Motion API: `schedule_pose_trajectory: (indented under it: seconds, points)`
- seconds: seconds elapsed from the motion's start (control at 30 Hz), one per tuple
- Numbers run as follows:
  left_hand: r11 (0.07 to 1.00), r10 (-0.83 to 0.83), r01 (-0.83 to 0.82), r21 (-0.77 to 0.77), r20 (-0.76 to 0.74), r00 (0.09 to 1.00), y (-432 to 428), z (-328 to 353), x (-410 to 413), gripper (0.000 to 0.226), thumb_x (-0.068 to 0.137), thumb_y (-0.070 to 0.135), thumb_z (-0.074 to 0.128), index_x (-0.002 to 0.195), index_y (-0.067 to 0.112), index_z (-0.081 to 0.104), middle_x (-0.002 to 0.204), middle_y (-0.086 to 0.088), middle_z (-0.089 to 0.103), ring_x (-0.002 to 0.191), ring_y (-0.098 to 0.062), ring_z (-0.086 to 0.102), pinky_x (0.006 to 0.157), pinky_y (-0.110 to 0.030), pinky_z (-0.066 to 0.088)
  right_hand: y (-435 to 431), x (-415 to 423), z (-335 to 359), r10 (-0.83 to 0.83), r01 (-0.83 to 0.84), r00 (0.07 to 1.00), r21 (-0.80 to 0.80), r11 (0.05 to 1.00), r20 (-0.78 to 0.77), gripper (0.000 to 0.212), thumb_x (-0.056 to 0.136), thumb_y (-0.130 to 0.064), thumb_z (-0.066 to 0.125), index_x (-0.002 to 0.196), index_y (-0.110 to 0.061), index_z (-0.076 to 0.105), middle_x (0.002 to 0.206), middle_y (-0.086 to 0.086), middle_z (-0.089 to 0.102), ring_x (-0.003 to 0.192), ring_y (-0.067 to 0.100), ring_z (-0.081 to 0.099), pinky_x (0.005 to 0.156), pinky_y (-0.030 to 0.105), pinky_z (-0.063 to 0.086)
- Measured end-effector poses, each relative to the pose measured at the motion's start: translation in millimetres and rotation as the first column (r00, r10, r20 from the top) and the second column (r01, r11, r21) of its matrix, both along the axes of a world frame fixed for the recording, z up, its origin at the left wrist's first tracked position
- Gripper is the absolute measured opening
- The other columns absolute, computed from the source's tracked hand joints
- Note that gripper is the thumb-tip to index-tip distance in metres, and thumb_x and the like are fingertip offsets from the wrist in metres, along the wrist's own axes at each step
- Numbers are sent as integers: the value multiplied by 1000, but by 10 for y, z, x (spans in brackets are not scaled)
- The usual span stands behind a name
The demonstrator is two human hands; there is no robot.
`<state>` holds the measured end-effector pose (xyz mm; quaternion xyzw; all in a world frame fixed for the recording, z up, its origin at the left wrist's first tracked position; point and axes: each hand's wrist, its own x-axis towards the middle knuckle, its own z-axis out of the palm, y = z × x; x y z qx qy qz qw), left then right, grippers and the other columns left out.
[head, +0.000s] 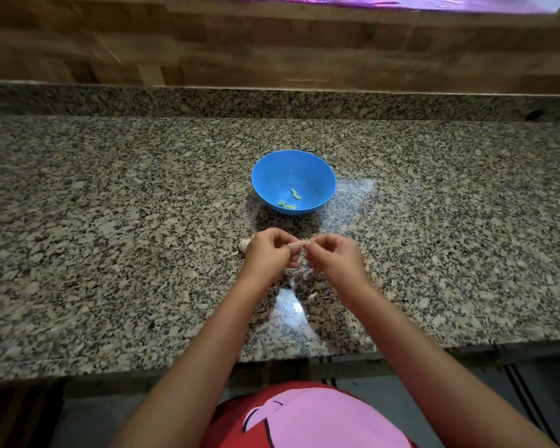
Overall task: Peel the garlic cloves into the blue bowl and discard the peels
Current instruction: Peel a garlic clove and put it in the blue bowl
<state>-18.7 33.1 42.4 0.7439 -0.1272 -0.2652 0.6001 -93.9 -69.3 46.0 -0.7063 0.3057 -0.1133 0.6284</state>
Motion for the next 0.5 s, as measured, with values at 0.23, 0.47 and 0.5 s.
schedule_pose_trajectory:
  seconds: [0.23, 0.47, 0.5]
  points:
    - [969, -76, 36, 243, 158, 984, -11, -2, -29, 9, 89, 15, 61, 81, 15, 58, 86, -7, 66, 72, -17, 65, 74, -37, 58, -117, -73, 21, 289, -303, 948, -672, 676, -136, 9, 90, -13, 60, 90, -8, 67, 77, -3, 61, 65, 5, 53, 61, 18, 45]
    - [991, -72, 78, 112, -58, 996, -9, 24, -11, 14, 88, 4, 61, 76, 8, 56, 72, -7, 61, 62, -16, 58, 72, -38, 57, -181, -120, 3, 427, -327, 900, -791, 517, -93, 8, 87, -10, 61, 88, -2, 64, 79, 2, 60, 68, 13, 53, 63, 24, 50]
    - [991, -80, 86, 98, -71, 994, -10, 36, -11, 14, 88, 2, 60, 76, 7, 56, 71, -8, 60, 61, -16, 57, 71, -37, 56, -170, -130, 3, 415, -311, 907, -780, 544, -73, 9, 88, -11, 61, 87, -3, 64, 77, 0, 58, 66, 12, 52, 61, 22, 48]
